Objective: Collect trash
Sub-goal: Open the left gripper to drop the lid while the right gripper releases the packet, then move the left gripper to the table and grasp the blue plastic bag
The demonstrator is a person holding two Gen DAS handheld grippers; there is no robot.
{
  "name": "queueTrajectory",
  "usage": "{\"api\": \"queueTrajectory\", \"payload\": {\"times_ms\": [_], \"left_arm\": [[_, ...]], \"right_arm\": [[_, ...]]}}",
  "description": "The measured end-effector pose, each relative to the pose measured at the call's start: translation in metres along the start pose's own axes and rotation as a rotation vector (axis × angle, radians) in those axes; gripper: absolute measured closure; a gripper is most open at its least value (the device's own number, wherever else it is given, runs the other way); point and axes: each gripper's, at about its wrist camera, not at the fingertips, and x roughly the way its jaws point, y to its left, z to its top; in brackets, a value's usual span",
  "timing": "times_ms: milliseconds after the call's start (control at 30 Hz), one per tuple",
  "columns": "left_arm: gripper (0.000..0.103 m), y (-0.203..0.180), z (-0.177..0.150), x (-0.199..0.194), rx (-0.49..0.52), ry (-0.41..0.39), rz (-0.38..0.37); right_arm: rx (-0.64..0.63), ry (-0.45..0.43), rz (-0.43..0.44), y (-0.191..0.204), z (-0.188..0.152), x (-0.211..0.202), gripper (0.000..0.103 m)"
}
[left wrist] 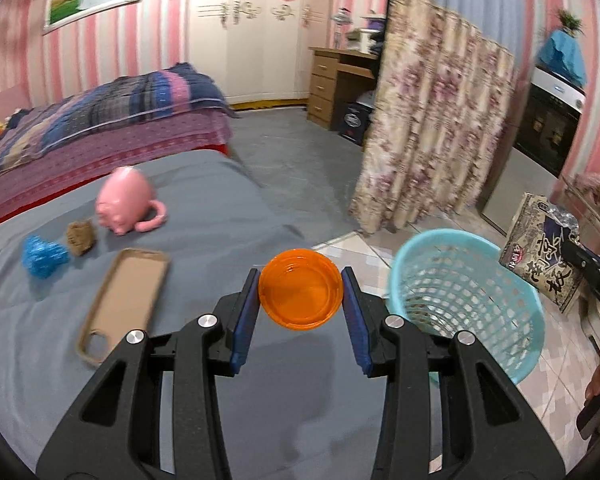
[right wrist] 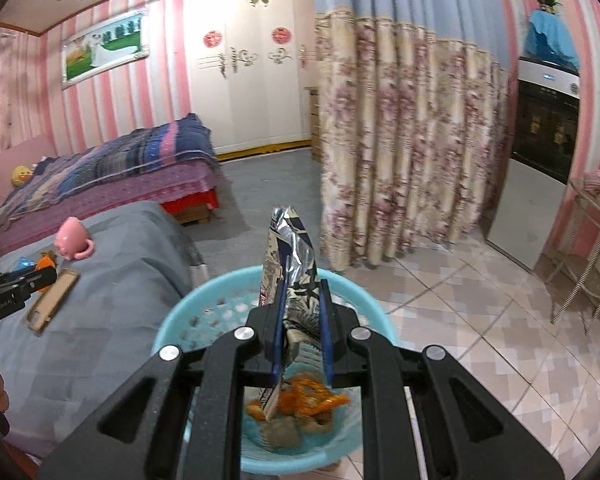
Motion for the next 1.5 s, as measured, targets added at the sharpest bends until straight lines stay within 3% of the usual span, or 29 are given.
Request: {"api": "queueTrajectory", "payload": {"times_ms": [300, 600, 633, 700, 900, 1133, 1233, 1300, 1500], "left_arm": [[0.064, -0.050, -0.007, 0.040, 0.061, 0.043, -0.114], [0.063, -0.105, 0.003, 0.063, 0.139, 0.046, -0.180], [0.060, -0.110, 0.005, 0.065, 0.149, 0.049, -0.182], [0.044, -0.114, 0.008, 0.068, 0.155, 0.046, -0.174], [0.023, -0.099, 0.015, 0.064, 0.154, 0.007, -0.099], [0.016, -0.060, 0.015, 0.051, 0.100, -0.012, -0.034], [0.014, -0.041, 0.013, 0.041, 0.078, -0.025, -0.009], [0.013, -0.031, 0.013, 0.036, 0.067, -0.025, -0.004], [0.012, 0.000, 0.012, 0.020, 0.034, -0.043, 0.037]], "right_arm": [[0.035, 0.021, -0.027, -0.022, -0.018, 0.006, 0.088], [0.063, 0.029, -0.047, -0.040, -0.025, 0.006, 0.088], [0.063, 0.029, -0.048, -0.041, -0.024, 0.007, 0.088], [0.061, 0.028, -0.051, -0.041, -0.024, 0.006, 0.088], [0.047, 0.037, -0.050, -0.039, -0.025, 0.009, 0.088], [0.055, 0.052, -0.037, -0.025, -0.024, 0.024, 0.087], [0.059, 0.058, -0.047, -0.017, -0.022, 0.034, 0.081], [0.061, 0.060, -0.050, -0.012, -0.021, 0.039, 0.059], [0.030, 0.048, -0.094, 0.005, -0.021, 0.044, 0.024]]}}
